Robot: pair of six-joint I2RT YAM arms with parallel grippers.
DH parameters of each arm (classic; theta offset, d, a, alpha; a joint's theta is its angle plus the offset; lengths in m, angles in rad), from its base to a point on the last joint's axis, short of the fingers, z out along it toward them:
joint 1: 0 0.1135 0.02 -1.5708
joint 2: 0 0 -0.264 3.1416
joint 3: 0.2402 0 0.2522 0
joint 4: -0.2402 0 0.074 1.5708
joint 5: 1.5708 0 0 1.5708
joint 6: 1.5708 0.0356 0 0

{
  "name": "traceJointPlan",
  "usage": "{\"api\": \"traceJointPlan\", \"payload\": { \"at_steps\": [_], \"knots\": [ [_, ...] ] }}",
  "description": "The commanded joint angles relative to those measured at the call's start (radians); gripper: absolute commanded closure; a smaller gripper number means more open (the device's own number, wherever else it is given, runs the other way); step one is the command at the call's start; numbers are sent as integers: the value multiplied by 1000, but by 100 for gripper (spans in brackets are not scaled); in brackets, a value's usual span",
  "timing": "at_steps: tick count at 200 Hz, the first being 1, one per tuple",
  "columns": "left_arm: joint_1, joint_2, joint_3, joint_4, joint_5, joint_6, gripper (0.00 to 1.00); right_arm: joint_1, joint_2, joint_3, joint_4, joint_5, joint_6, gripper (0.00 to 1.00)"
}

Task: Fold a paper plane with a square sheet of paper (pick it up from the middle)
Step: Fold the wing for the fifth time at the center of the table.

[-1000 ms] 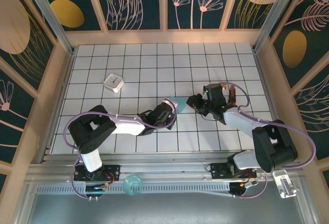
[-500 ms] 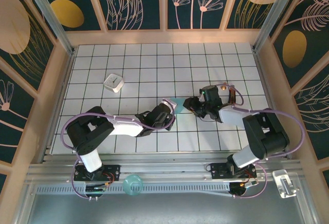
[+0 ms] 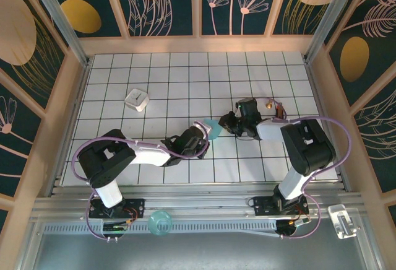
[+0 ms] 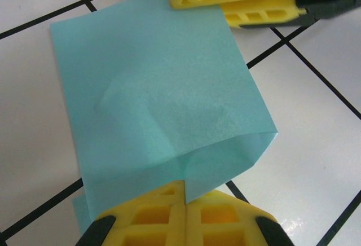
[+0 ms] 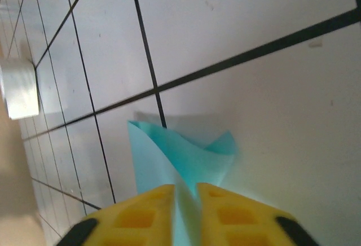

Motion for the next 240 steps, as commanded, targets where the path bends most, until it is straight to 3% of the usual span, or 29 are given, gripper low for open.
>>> {"api": "traceJointPlan", "payload": {
  "at_steps": [1,50,103,182,240],
  "knots": [
    [-3,-19,-22,19,14,19,98,-1,19,44,-51,49,-32,90],
    [-3,-48,-39,14,9,34,98,2,15,75,-111,86,-76,100],
    [-3,-50,-52,40,35,8,98,8,31,129,-185,108,-135,100],
    [-1,-35,-101,231,191,-315,100,-5,-68,176,-259,98,-224,73],
    [28,7,-127,352,292,-466,100,-16,-170,140,-303,130,-252,71]
  ]
}}
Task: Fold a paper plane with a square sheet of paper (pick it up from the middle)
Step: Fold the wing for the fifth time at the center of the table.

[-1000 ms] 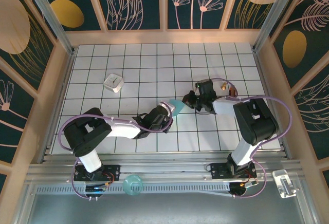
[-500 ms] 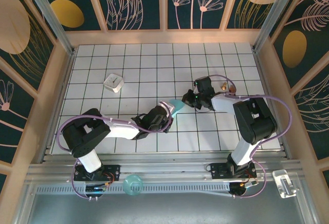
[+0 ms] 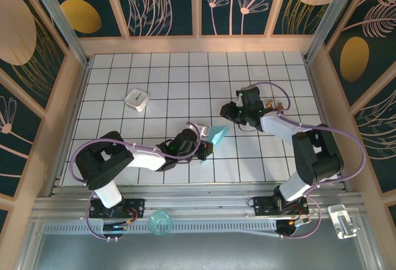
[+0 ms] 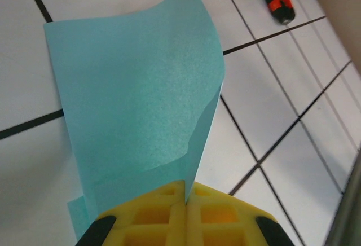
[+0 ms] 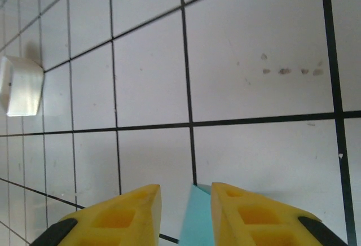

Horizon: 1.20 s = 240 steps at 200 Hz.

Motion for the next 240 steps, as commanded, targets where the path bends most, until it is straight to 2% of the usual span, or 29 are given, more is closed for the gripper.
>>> {"api": "traceJointPlan", "payload": {
  "at_steps": [1,112,240],
  "knots": [
    [21,39,-19,98,72,-97,100,-8,-46,-9,-40,28,-34,71],
    [95,127,-70,276,213,-246,100,-2,-170,-131,-57,6,-22,71],
    [156,204,-56,353,371,-382,100,71,-150,-212,8,-58,-84,71]
  ]
}}
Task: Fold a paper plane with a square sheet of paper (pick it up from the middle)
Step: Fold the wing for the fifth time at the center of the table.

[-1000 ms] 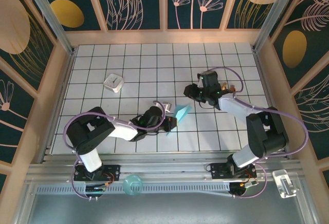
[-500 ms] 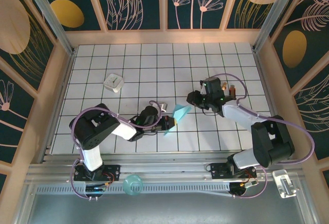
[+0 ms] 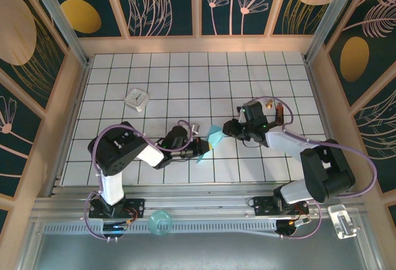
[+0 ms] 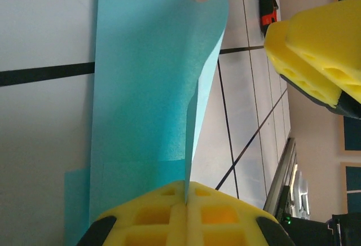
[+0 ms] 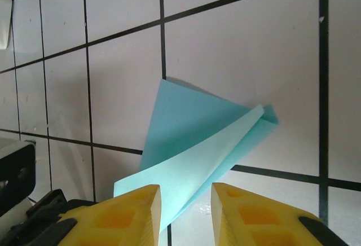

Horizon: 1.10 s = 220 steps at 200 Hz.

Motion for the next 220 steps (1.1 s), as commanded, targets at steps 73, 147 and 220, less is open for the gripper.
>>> {"api": "traceJointPlan", "payload": {
  "at_steps": [73,147,220],
  "knots": [
    [32,73,-7,138,99,-129,100,93,129,55,93,-90,-85,72],
    [42,97,-27,186,112,-181,100,116,179,71,125,-110,-87,73],
    [44,146,-34,234,137,-255,100,119,193,73,127,-111,-93,74]
  ]
}}
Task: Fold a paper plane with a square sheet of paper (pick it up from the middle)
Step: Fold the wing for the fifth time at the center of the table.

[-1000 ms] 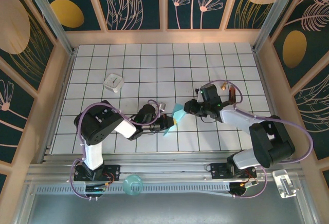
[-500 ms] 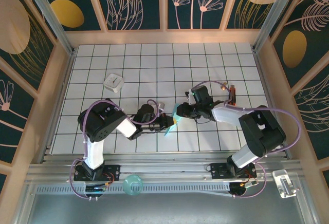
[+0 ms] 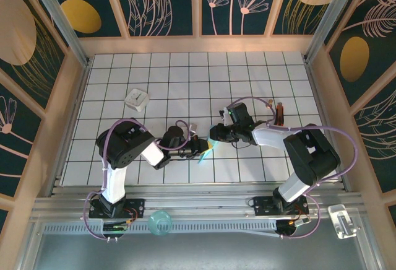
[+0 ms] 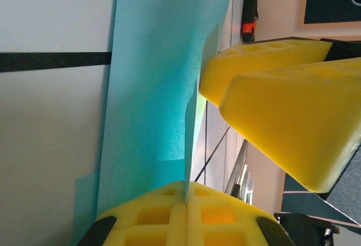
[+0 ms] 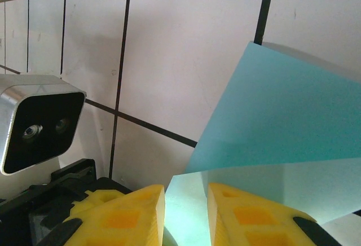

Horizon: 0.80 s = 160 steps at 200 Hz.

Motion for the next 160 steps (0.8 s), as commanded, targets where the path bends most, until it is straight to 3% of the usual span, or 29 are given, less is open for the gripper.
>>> {"api": "traceJointPlan", "payload": {
  "at_steps": [1,77,160],
  "knots": [
    [2,39,-18,25,15,-27,100,9,10,18,14,-10,-18,74],
    [1,73,-39,65,25,-125,100,-1,-32,11,-11,-1,-34,75],
    [1,78,-50,40,8,-132,100,10,-22,-1,8,-33,-25,77]
  ]
}}
